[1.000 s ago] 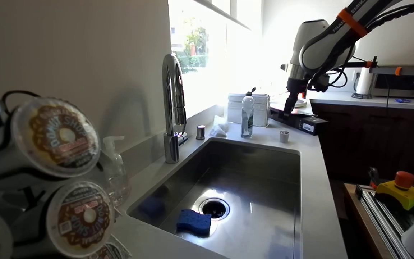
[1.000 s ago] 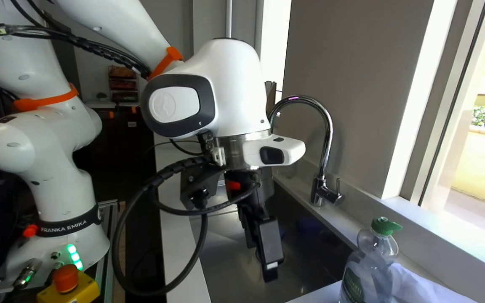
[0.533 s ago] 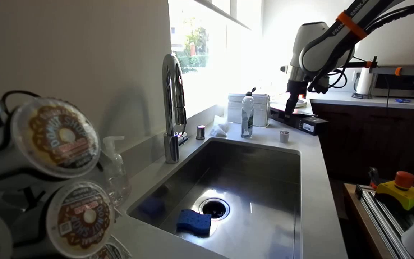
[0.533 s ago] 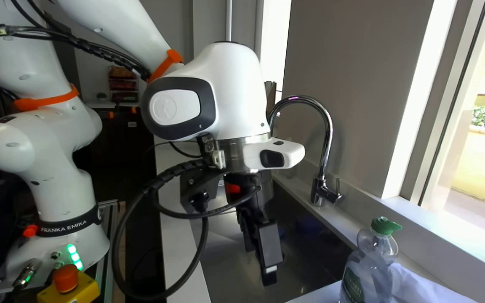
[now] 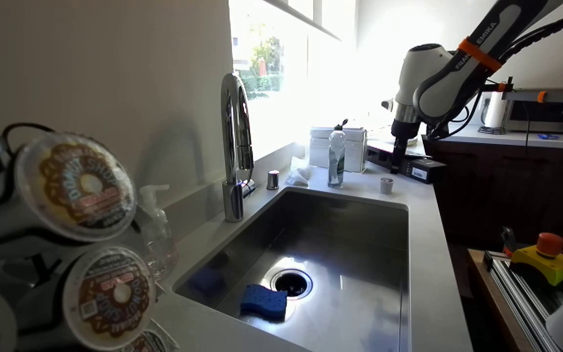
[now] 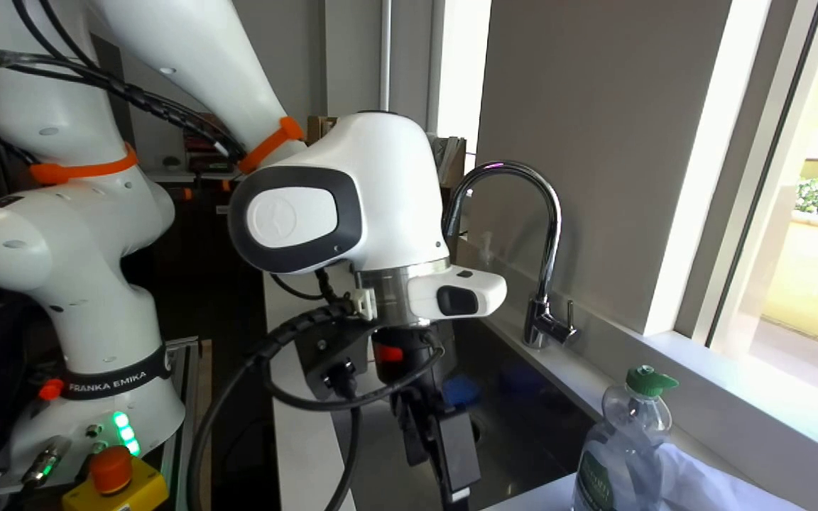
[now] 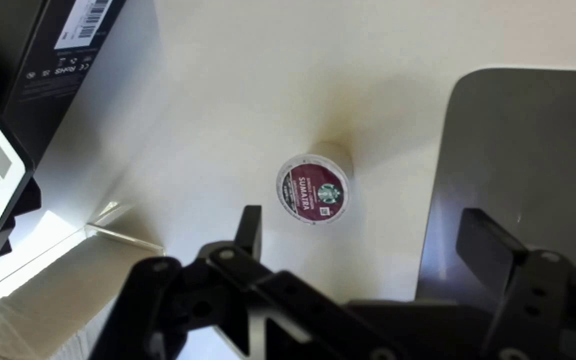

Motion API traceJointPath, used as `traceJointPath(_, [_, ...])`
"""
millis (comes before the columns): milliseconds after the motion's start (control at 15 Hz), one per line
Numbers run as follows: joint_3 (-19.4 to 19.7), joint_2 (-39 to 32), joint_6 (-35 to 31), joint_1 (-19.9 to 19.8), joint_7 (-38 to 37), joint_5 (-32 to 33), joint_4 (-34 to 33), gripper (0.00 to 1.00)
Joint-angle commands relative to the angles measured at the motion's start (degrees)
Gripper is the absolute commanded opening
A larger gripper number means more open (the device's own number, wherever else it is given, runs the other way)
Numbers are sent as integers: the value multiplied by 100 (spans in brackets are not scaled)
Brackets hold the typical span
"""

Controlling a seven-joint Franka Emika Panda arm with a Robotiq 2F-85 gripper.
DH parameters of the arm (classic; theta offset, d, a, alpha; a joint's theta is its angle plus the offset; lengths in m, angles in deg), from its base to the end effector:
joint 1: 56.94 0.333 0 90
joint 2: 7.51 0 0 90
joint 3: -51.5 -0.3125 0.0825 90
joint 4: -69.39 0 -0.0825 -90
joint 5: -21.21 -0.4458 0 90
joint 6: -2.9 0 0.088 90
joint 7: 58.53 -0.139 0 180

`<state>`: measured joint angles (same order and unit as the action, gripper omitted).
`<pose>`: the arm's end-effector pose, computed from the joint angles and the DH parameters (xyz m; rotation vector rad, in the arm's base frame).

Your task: Pick up object from the right side of the counter and put it on the stand

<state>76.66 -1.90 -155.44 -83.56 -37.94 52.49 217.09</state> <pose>0.3316 -0.3874 0.2355 2.7920 -0.0935 0.1239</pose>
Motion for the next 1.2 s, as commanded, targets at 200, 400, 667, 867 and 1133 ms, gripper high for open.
traceJointPath(200, [83,-547,-930,-151,-438,664,119,100])
traceJointPath(400, [118,-796,-1279,-184,-640,821,85,93])
traceJointPath(667, [198,-1041,-1565,-174,-827,969,17,82])
traceJointPath(867, [274,-1170,-1701,-145,-951,1091,-33,69])
traceJointPath(1133, [372,-1291,-1793,-111,-1103,1260,-117,66])
